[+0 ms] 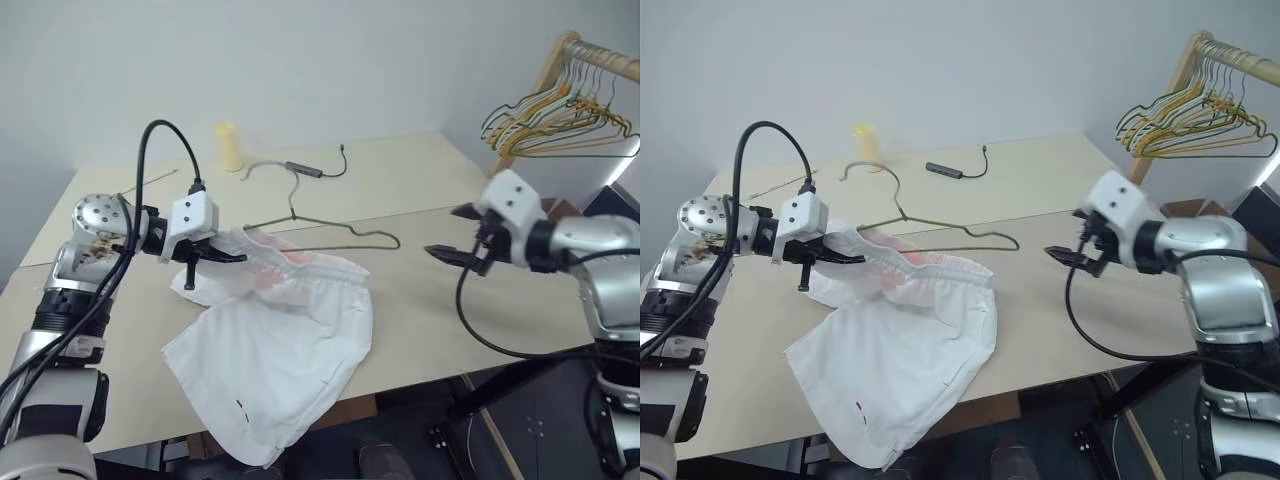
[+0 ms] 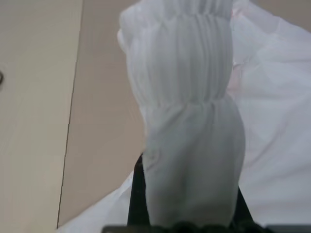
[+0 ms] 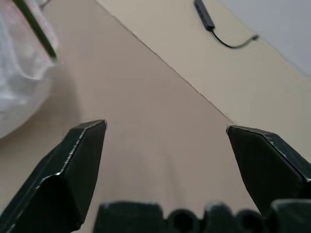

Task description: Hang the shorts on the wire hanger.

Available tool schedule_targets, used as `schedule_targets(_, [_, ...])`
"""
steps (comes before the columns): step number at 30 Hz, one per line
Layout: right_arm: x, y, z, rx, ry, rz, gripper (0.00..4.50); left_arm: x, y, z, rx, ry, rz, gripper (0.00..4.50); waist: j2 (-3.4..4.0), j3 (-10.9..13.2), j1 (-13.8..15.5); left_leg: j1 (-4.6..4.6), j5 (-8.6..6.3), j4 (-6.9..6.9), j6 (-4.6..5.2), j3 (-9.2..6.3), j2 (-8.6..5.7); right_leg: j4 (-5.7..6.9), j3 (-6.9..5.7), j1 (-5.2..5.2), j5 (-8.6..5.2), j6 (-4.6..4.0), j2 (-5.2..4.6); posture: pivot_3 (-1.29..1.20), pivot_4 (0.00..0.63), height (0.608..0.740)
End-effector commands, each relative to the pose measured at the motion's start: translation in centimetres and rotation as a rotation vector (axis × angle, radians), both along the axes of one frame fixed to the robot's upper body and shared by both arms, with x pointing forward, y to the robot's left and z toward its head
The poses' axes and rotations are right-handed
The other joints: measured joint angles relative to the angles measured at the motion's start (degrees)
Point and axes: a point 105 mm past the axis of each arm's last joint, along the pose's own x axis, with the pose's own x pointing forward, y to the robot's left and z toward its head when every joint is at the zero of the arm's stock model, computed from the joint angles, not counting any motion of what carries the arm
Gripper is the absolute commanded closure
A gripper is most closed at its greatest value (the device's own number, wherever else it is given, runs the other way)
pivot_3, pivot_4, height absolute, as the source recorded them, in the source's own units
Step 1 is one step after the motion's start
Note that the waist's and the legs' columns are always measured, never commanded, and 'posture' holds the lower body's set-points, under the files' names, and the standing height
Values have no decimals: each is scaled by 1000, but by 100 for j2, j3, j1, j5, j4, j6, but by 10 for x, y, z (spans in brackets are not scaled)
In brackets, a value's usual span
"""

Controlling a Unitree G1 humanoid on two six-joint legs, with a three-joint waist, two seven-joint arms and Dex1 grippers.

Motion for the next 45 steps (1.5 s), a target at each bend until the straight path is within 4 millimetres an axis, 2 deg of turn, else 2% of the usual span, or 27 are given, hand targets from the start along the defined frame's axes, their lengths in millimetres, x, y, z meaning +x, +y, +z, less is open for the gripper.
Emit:
schedule_targets(1, [-2,6,-11,148,11,-28,26,0,-2,18,-50,-68,17,4500,-2,-1,-16,1,0,0,0,2,0,6,4,-1,0,0,-1,-133,10,740])
schedule_targets(5, [-11,41,-36,326,110,44,26,-3,-3,14,-58,-57,24,4500,-2,-1,-24,17,0,1,0,5,0,29,15,3,0,0,0,-127,15,740])
schedule_targets(10, [-25,90,-47,455,214,190,26,-4,-2,14,-57,-51,29,4500,-1,-1,-8,24,1,10,-1,4,-1,40,15,7,0,0,3,-121,16,740])
schedule_targets(13, [-27,113,-56,474,277,240,26,-5,-1,14,-53,-50,30,4500,-1,-1,-1,26,1,10,-1,4,-2,39,14,8,0,0,3,-116,16,740])
schedule_targets(16, [-22,128,-74,400,350,220,26,-5,-1,14,-51,-49,30,4500,-1,-1,-3,27,1,9,-2,3,-2,40,14,6,0,0,4,-116,16,740])
schedule_targets(17, [-18,130,-81,379,369,189,190,-5,-2,14,-51,-49,30,4500,-1,-1,-4,27,1,9,-2,3,-2,39,14,6,0,0,4,-116,16,740])
schedule_targets(19, [-13,132,-87,360,383,160,615,-5,-2,14,-49,-50,31,4500,-1,-1,5,29,2,9,-2,3,-2,40,14,7,0,0,4,-107,16,740])
schedule_targets(30, [-9,124,-84,378,376,123,4471,-7,2,10,-41,-46,42,4500,-1,-1,27,28,1,5,-2,2,-3,37,13,5,0,0,4,-109,19,740])
schedule_targets(34, [-5,116,-81,377,346,91,4471,-9,6,8,-33,-39,44,4500,-1,-1,5,28,1,6,-2,2,-3,36,13,5,0,0,4,-109,19,740])
schedule_targets(41, [9,74,-67,343,226,-29,4471,-17,28,-9,65,23,80,4500,-1,-1,13,27,1,4,-2,2,-4,34,13,5,0,0,3,-120,6,740])
schedule_targets(45, [9,63,-59,339,184,-42,4471,-15,37,-17,95,40,113,4500,-1,-1,15,29,1,4,-2,2,-3,36,12,7,0,0,4,-124,1,740])
